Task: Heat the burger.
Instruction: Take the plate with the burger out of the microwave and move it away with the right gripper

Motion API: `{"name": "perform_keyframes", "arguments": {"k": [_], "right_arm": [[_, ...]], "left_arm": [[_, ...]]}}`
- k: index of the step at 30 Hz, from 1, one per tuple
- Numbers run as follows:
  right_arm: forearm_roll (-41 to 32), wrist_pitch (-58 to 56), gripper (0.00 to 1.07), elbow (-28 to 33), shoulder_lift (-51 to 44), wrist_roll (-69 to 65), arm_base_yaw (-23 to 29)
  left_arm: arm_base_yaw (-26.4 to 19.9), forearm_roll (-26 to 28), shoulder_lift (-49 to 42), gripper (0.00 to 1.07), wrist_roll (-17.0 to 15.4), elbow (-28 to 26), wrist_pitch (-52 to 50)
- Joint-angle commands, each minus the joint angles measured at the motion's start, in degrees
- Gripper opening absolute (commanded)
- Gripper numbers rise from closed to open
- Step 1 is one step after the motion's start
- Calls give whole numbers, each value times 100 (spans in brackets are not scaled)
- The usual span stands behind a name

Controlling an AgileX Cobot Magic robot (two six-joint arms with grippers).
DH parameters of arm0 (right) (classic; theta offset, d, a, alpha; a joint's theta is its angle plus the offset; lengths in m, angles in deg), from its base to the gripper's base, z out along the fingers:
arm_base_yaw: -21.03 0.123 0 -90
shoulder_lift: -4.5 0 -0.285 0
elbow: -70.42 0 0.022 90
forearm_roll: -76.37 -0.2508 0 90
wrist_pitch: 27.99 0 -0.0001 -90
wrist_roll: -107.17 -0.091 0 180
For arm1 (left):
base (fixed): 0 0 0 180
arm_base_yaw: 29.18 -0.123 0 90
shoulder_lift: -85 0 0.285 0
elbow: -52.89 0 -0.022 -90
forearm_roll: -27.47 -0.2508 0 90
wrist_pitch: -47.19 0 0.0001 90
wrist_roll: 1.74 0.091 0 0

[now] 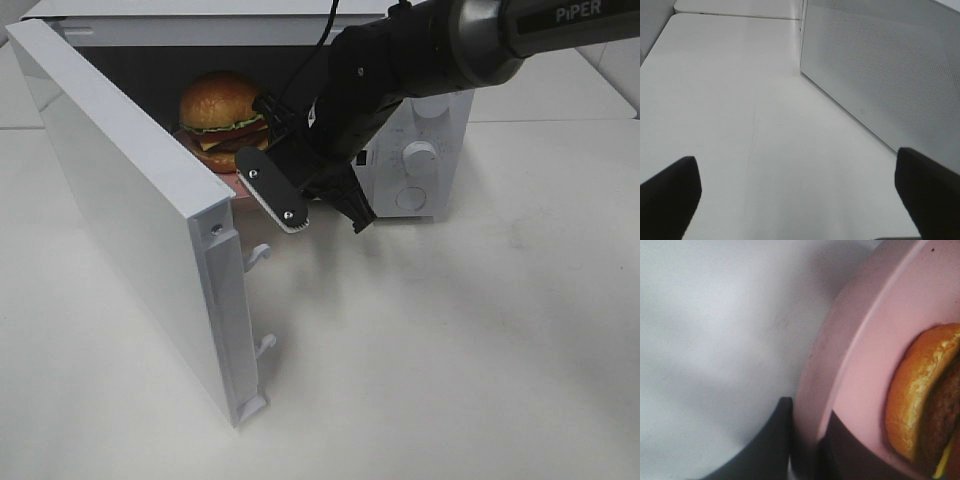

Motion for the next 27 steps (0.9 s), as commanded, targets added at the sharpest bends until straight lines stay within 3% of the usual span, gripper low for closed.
{"name": "perform_keyframes", "arguments": {"k": [1, 27], "right_arm": [[11, 304, 0, 132, -229, 189, -6], [11, 1192, 0, 2154, -1604, 458, -6]], "left_arm": [[-11, 6, -23, 99, -34, 23, -69], [-11, 6, -23, 99, -34, 23, -69]]}}
